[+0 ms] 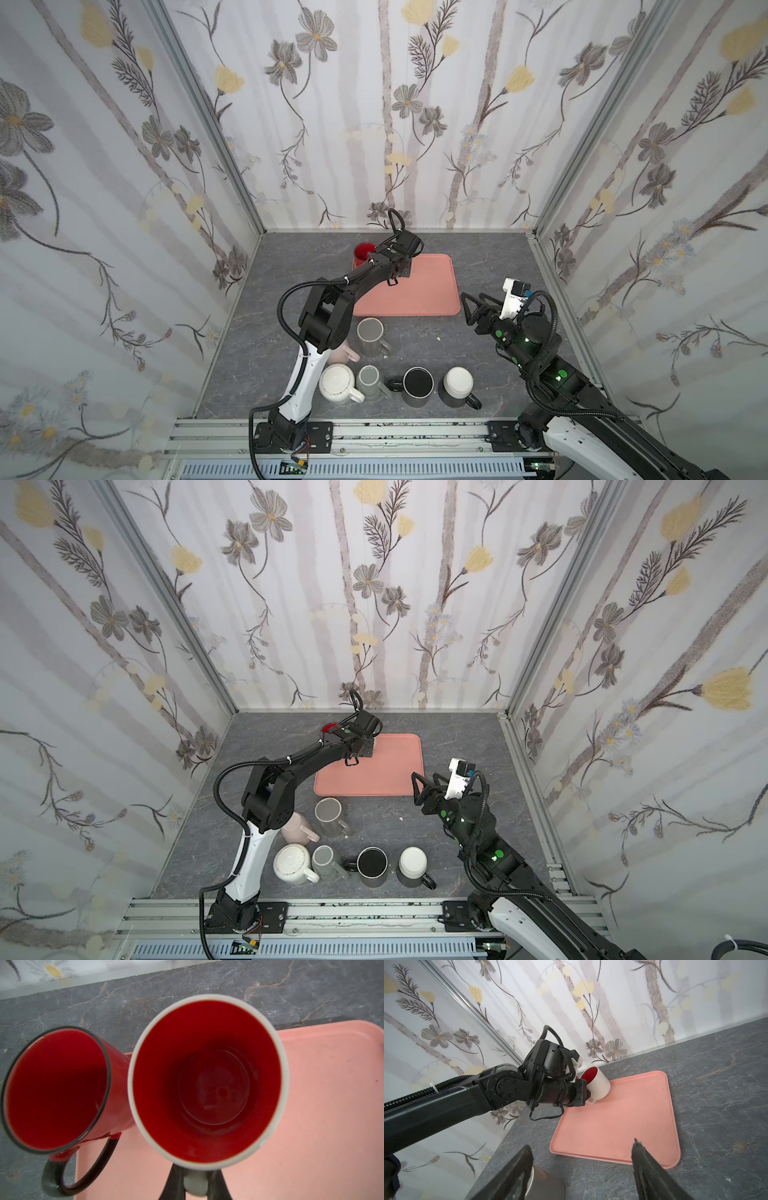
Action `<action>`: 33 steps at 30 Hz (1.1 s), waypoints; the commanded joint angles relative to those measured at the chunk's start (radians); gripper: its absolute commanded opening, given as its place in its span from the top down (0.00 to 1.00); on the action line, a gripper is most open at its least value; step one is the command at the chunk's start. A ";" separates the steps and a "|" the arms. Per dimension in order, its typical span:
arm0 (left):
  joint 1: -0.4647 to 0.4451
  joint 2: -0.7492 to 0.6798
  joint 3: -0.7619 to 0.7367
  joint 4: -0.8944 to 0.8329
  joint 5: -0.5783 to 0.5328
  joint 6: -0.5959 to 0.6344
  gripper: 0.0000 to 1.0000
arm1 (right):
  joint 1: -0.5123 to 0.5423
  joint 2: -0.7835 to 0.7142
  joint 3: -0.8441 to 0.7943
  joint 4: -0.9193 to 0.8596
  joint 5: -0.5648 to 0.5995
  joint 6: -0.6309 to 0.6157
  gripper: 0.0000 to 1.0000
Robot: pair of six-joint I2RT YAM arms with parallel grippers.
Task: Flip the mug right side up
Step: 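Lower the upright white mug onto the tray beside the red mug and release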
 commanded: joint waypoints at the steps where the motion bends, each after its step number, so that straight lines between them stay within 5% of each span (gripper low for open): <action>1: 0.003 0.018 0.033 -0.007 -0.039 0.007 1.00 | -0.008 -0.003 -0.005 0.004 0.000 -0.012 0.25; 15: 0.012 0.075 0.092 -0.053 -0.049 0.000 1.00 | -0.024 -0.006 -0.011 0.007 -0.012 -0.009 0.22; 22: 0.014 0.071 0.091 -0.053 -0.035 -0.014 0.71 | -0.027 -0.005 -0.007 0.007 -0.016 -0.005 0.19; 28: 0.014 0.011 0.047 -0.016 -0.024 -0.037 0.65 | -0.027 -0.006 -0.002 -0.003 -0.020 -0.001 0.16; 33: 0.006 -0.184 -0.130 0.150 0.031 -0.064 0.56 | -0.029 -0.001 -0.001 -0.008 -0.035 -0.007 0.14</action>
